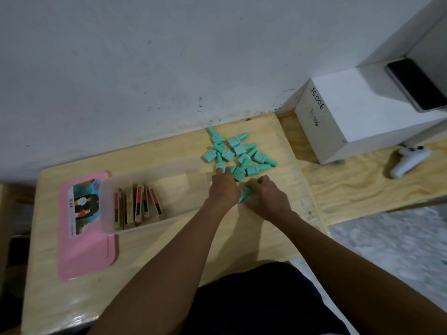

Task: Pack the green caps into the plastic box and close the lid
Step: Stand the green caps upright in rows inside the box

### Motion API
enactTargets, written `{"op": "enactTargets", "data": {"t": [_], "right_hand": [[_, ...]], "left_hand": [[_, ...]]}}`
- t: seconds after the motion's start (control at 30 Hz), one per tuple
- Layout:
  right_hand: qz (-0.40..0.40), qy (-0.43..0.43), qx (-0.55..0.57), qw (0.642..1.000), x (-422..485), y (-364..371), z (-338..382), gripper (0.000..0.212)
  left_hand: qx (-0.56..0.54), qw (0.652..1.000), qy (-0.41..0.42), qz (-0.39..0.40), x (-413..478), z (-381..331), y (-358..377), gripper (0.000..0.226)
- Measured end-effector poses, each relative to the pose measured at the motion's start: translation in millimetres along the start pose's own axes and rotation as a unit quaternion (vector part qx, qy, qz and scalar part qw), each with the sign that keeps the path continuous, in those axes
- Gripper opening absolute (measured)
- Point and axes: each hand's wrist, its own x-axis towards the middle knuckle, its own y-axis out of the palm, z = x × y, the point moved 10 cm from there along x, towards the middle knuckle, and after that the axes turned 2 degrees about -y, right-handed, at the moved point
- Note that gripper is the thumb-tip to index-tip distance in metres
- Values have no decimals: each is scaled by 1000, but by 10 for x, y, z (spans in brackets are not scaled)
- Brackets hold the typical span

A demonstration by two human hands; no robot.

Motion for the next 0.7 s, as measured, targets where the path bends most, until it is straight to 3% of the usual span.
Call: {"op": "enactTargets", "data": {"t": [0.2, 0.3, 0.53, 0.7], "right_hand": [[-23, -171, -108, 979, 48, -64, 244, 40], [-27, -200, -102, 974, 47, -97, 261, 34], [-13, -80, 45, 996, 114, -263, -15, 24], [9, 55, 259, 964, 156, -269, -263, 16]], "left_hand": [[23, 997, -40, -58, 173, 57, -45, 46], [41, 996, -24, -74, 228, 44, -50, 37], [85, 994, -27, -64, 319, -3, -29, 26], [26, 997, -51, -51, 327, 17, -52, 23]]}}
